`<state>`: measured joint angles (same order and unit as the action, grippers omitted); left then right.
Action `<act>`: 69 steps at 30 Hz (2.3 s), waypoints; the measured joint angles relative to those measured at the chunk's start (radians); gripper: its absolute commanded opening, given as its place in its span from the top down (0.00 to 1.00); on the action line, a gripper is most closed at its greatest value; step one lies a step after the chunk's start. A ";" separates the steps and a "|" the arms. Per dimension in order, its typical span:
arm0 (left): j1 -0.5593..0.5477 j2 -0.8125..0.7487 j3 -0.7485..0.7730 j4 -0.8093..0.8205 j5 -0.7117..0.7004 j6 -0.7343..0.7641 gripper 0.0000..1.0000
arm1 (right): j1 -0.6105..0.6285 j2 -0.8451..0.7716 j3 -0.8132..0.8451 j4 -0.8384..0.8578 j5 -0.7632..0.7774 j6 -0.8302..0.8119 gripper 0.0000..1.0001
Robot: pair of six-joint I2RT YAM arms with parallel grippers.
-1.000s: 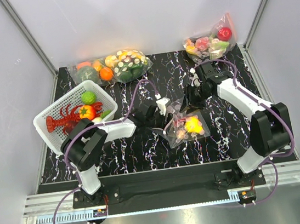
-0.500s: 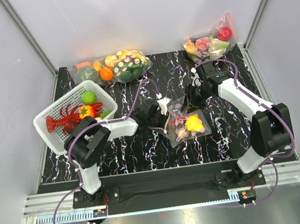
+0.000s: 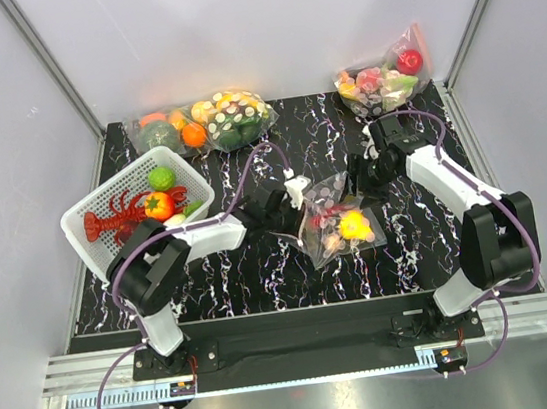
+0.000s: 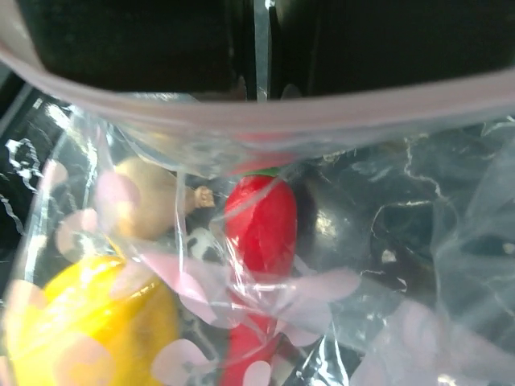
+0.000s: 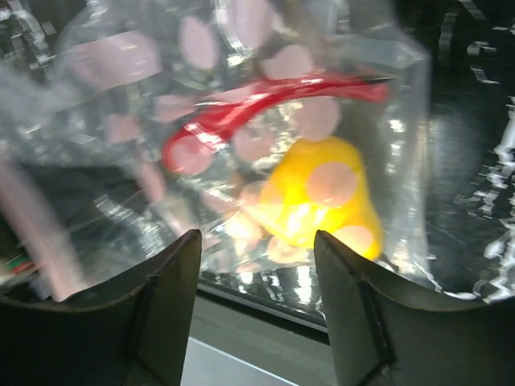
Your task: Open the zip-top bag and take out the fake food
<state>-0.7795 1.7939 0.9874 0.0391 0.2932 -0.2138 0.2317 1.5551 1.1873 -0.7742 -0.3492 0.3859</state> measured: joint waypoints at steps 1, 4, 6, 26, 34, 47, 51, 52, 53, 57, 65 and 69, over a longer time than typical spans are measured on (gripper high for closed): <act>0.000 -0.017 -0.006 -0.001 0.002 0.002 1.00 | -0.004 0.000 -0.005 -0.005 0.016 -0.002 0.33; 0.000 -0.061 -0.016 -0.006 0.006 0.009 1.00 | -0.010 0.000 -0.008 -0.010 0.055 -0.008 0.30; -0.001 -0.082 -0.016 -0.016 0.010 0.018 1.00 | -0.013 0.000 -0.013 -0.009 0.080 -0.011 0.26; -0.001 -0.174 -0.058 -0.117 0.015 0.052 1.00 | -0.042 0.079 -0.161 0.157 0.041 0.026 0.54; -0.001 -0.201 -0.063 -0.165 0.014 0.074 1.00 | -0.043 0.102 -0.161 0.152 0.071 0.029 0.89; 0.053 -0.562 -0.116 -0.372 -0.014 0.072 1.00 | -0.048 0.102 -0.161 0.146 0.101 0.031 0.99; 0.074 -0.648 -0.120 -0.457 -0.054 0.055 1.00 | -0.056 0.102 -0.161 0.144 0.103 0.031 1.00; 0.080 -0.666 -0.123 -0.483 -0.067 0.050 1.00 | -0.059 0.102 -0.161 0.144 0.103 0.031 1.00; 0.090 -0.683 -0.127 -0.507 -0.080 0.045 1.00 | -0.061 0.102 -0.161 0.143 0.103 0.031 1.00; 0.144 -0.763 -0.132 -0.624 -0.141 0.023 1.00 | -0.069 0.102 -0.161 0.141 0.103 0.031 1.00; 0.263 -0.890 -0.083 -0.822 -0.275 -0.009 1.00 | -0.076 0.102 -0.161 0.140 0.098 0.031 1.00; 0.347 -0.889 -0.033 -0.884 -0.335 -0.008 1.00 | -0.076 0.102 -0.157 0.137 0.096 0.031 1.00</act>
<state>-0.4324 0.9051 0.9546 -0.8452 -0.0422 -0.2222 0.1558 1.6569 1.0302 -0.6376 -0.2535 0.4168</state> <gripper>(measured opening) 0.030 0.011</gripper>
